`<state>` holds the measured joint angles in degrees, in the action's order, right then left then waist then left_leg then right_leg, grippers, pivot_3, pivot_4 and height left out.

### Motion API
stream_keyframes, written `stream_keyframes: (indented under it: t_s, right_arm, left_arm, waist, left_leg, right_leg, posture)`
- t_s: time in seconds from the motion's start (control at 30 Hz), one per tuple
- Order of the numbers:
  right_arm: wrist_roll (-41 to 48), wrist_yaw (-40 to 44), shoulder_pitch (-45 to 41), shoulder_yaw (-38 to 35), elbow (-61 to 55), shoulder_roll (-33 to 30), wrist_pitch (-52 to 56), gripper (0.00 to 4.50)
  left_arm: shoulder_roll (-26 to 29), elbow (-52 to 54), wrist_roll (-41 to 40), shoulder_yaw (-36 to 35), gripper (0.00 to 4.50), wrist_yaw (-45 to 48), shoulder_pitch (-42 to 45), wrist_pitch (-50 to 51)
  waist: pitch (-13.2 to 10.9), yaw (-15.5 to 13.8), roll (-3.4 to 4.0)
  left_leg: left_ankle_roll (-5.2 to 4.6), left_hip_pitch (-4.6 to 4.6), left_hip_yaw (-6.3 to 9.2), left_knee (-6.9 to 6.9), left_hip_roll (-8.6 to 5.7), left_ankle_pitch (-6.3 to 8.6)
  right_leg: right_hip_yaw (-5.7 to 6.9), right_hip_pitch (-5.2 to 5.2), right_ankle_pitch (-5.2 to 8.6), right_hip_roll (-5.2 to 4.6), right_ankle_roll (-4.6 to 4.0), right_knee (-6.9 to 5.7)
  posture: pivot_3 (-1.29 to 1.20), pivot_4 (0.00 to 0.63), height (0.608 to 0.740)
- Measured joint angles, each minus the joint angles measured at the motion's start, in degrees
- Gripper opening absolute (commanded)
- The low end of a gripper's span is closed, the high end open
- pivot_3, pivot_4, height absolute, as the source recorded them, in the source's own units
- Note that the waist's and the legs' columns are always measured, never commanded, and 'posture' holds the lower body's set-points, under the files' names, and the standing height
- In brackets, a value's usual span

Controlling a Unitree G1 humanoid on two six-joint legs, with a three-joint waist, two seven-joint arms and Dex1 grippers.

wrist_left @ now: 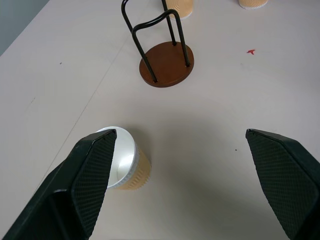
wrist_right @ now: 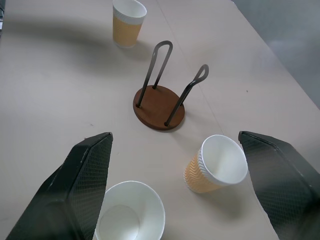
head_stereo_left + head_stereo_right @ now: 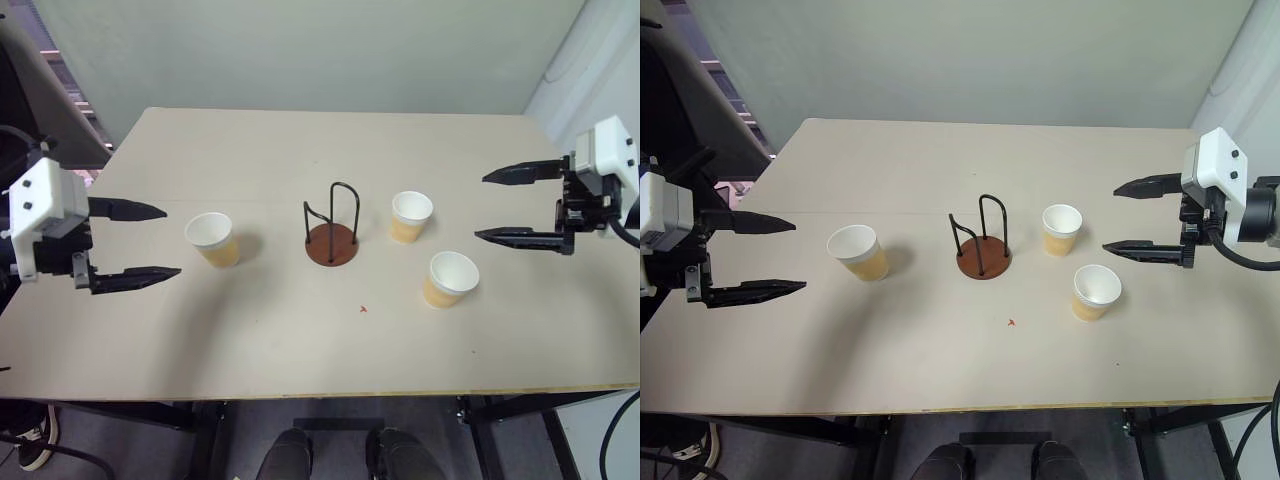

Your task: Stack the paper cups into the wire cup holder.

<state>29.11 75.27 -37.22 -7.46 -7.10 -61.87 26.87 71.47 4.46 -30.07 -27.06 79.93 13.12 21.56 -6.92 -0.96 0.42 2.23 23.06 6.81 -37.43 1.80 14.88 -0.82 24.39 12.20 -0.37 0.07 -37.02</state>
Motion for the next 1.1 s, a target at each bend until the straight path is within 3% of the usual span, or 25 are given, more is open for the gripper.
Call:
stream_keyframes:
  t_s: [0.2, 0.33, 0.5, 0.67, 0.83, 1.03, 1.1]
  right_arm:
    - [0.0, 0.0, 0.0, 0.0, 0.0, 0.0, 0.0, 4.2]
    - [1.1, -0.2, -0.1, -0.3, -0.3, 0.6, 0.7, 4.2]
    - [6.7, 0.0, -1.4, -2.0, -4.8, 1.0, 3.0, 4.2]
    - [9.4, -1.8, -0.9, -3.3, -9.4, 0.9, 5.2, 4.2]
    - [10.1, -3.9, 1.8, -4.9, -12.0, 0.3, 7.0, 4.2]
    - [11.0, -5.8, 4.4, -7.6, -14.4, -1.1, 8.6, 4.2]
    - [11.4, -6.4, 5.0, -8.2, -15.2, -1.6, 9.1, 4.2]
  left_arm:
    - [-0.4, 0.0, -0.1, 0.5, 4.43, -0.5, 1.1, 0.0]
    - [-3.1, -0.4, 0.2, 5.3, 4.43, -3.2, 8.1, -0.2]
    - [-12.1, -4.5, 6.6, 19.1, 4.43, -9.9, 21.5, -0.7]
    - [-25.8, -16.1, 16.6, 31.1, 4.43, -16.6, 30.9, -4.2]
    - [-36.1, -29.9, 21.4, 35.1, 4.43, -20.5, 37.8, -8.4]
    - [-43.4, -43.8, 25.2, 36.2, 4.43, -24.0, 42.0, -13.4]
    - [-44.9, -45.5, 25.5, 36.3, 4.07, -24.0, 42.1, -14.3]
  waist:
    - [0.0, 0.0, 0.0]
    - [0.0, -0.3, 0.02]
    - [0.0, -0.7, 0.04]
    - [0.0, -0.9, 0.0]
    - [-0.1, -1.0, -0.03]
    - [-0.1, -1.1, -0.04]
    - [-0.1, -1.1, -0.06]
  left_leg:
    - [0.0, 0.0, 0.0, 0.0, 0.0, 0.0]
    - [0.02, -0.04, 0.0, -0.02, -0.02, -0.04]
    - [0.02, -0.02, -0.02, -0.03, -0.03, -0.18]
    - [-0.02, 0.1, -0.04, -0.24, -0.04, -0.22]
    - [0.1, 0.29, -0.1, -0.64, -0.05, -0.35]
    - [0.27, 0.24, -0.76, -0.68, -0.12, -0.46]
    - [0.17, 0.24, -0.92, -0.77, -0.21, -0.41]
  right_leg:
    - [0.0, 0.0, 0.0, 0.0, 0.0, 0.0]
    - [0.0, -0.04, -0.01, -0.03, 0.01, -0.02]
    - [0.01, -0.06, -0.13, -0.03, 0.04, 0.0]
    - [0.01, -0.11, -0.25, -0.06, 0.25, 0.07]
    - [-0.03, -0.14, -0.33, -0.01, 0.48, 0.19]
    - [-0.7, -0.13, -0.35, 0.05, 1.03, 0.23]
    - [-0.81, -0.13, -0.34, 0.08, 1.21, 0.27]
  posture:
    - [0.0, 0.15, 0.74]
    - [0.0, 0.15, 0.74]
    - [0.0, 0.15, 0.74]
    - [0.0, 0.15, 0.74]
    - [0.0, 0.15, 0.74]
    - [0.0, 0.15, 0.74]
    - [0.0, 0.15, 0.74]
